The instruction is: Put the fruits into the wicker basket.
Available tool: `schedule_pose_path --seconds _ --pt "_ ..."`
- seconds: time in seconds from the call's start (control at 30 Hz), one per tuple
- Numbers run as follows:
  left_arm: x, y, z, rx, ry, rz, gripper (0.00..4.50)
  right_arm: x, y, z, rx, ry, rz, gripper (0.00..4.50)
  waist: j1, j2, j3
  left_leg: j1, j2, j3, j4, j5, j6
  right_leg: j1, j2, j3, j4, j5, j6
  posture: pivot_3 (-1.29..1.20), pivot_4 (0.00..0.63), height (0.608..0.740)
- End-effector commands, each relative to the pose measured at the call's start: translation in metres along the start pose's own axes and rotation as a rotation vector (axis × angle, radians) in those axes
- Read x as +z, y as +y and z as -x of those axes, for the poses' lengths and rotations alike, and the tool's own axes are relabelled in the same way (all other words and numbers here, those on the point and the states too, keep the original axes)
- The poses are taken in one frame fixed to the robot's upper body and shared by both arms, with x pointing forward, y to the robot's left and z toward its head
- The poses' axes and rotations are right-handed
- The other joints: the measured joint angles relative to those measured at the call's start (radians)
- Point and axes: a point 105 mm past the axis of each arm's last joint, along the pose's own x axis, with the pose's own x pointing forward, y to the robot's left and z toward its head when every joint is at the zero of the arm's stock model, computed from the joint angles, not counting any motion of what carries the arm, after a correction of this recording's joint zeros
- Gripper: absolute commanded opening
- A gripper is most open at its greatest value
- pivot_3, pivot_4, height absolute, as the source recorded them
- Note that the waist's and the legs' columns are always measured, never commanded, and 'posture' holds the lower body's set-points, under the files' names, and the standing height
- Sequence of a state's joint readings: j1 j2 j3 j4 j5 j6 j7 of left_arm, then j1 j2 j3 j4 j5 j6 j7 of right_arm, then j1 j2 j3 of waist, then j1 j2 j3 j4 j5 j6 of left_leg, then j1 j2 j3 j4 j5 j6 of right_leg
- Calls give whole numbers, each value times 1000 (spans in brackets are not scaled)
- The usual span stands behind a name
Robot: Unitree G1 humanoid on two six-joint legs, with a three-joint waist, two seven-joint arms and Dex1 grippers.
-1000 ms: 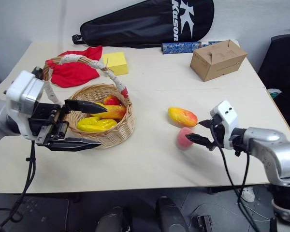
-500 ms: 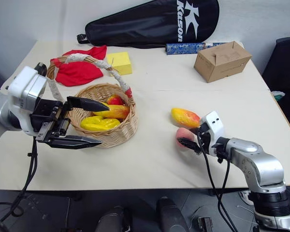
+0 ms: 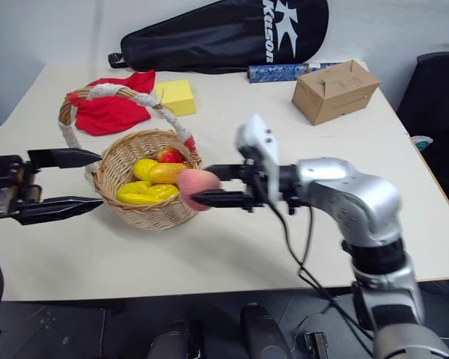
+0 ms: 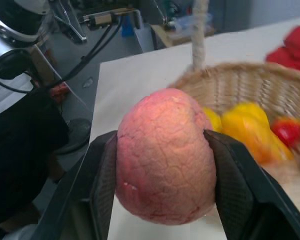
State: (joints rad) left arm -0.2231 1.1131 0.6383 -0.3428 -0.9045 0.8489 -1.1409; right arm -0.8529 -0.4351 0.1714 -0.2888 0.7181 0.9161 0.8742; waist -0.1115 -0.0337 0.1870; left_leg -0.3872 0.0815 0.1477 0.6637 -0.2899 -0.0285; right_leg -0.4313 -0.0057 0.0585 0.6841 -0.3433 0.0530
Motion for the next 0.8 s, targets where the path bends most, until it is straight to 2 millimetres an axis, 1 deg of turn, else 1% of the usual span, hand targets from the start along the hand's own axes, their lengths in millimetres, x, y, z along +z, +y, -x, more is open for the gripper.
schedule_pose_path --seconds 0.03,0.1,0.13,0.2,0.23,0.33,0.37,0.4,0.43,0.5,0.57,0.63,0.7,0.8 --pt "8 -3 15 70 0 -40 4500 11 -20 -37 -46 -17 71 2206 0 0 0 0 0 0 0 0 0 0 -1 0 0 0 0 0 150 740" --pt "8 -5 16 76 3 -39 4500 14 -28 -50 -74 -19 88 2206 3 -1 0 0 -1 0 1 0 1 0 -1 -1 0 0 0 0 150 740" --pt "8 -5 15 78 4 -41 4500 13 -37 -59 -121 -8 88 2206 4 -1 -1 -1 -1 0 1 -1 1 0 -2 -1 0 0 0 0 150 740" --pt "8 -7 14 78 4 -45 4500 10 -49 -70 -181 18 97 2907 3 -2 -1 -2 -1 0 1 -1 1 0 -2 -2 -1 0 0 0 150 740" --pt "9 -8 13 76 2 -48 4500 8 -47 -71 -166 22 96 3144 2 -2 -1 -2 -1 0 1 -1 2 0 -3 -2 -1 0 0 0 150 740" --pt "10 -11 9 54 -5 -52 4500 17 -35 -62 -91 -17 58 4212 1 -2 -1 -2 -2 0 0 -1 2 0 -3 -2 -2 0 0 0 150 740" --pt "9 -11 7 43 -8 -52 4500 23 -30 -56 -69 -45 37 4453 1 -2 -1 -2 -2 0 0 -1 2 0 -3 -2 -2 0 0 0 150 740" --pt "9 -11 5 33 -10 -52 4500 28 -26 -51 -51 -66 23 4453 1 -2 -1 -2 -2 0 0 -1 2 0 -3 -2 -2 0 0 0 150 740" --pt "9 -11 2 20 -13 -55 4500 32 -22 -41 -37 -84 4 4453 1 -2 -1 -2 -1 0 0 -1 2 -1 -3 -2 -1 0 0 0 150 740" --pt "11 -12 -6 -12 -35 -57 4500 34 -16 -15 -31 -89 -14 4453 6 -2 -1 -2 -1 0 0 -1 2 0 -3 -2 -2 0 0 0 150 740" --pt "15 -14 -20 -64 -75 -59 4500 27 -14 20 -90 -70 -28 4453 20 -3 -1 -2 -2 -2 0 -1 2 2 -3 -3 -3 0 0 0 150 740" --pt "14 -18 -34 -123 -74 -76 4500 12 -20 52 -204 0 -27 4453 30 -3 -2 -2 -2 -2 0 -2 3 3 -4 -3 -5 0 1 0 150 740" --pt "10 -20 -48 -180 -59 -100 4500 -11 -33 83 -340 114 -29 4453 31 -3 -1 -2 -3 -1 0 -3 4 4 -4 -2 -6 1 1 0 150 740" --pt "11 -21 -62 -249 -68 -121 4500 -37 -52 114 -474 257 26 4453 23 -2 -1 -2 -4 0 0 -3 4 3 -3 -1 -7 1 2 0 150 740"
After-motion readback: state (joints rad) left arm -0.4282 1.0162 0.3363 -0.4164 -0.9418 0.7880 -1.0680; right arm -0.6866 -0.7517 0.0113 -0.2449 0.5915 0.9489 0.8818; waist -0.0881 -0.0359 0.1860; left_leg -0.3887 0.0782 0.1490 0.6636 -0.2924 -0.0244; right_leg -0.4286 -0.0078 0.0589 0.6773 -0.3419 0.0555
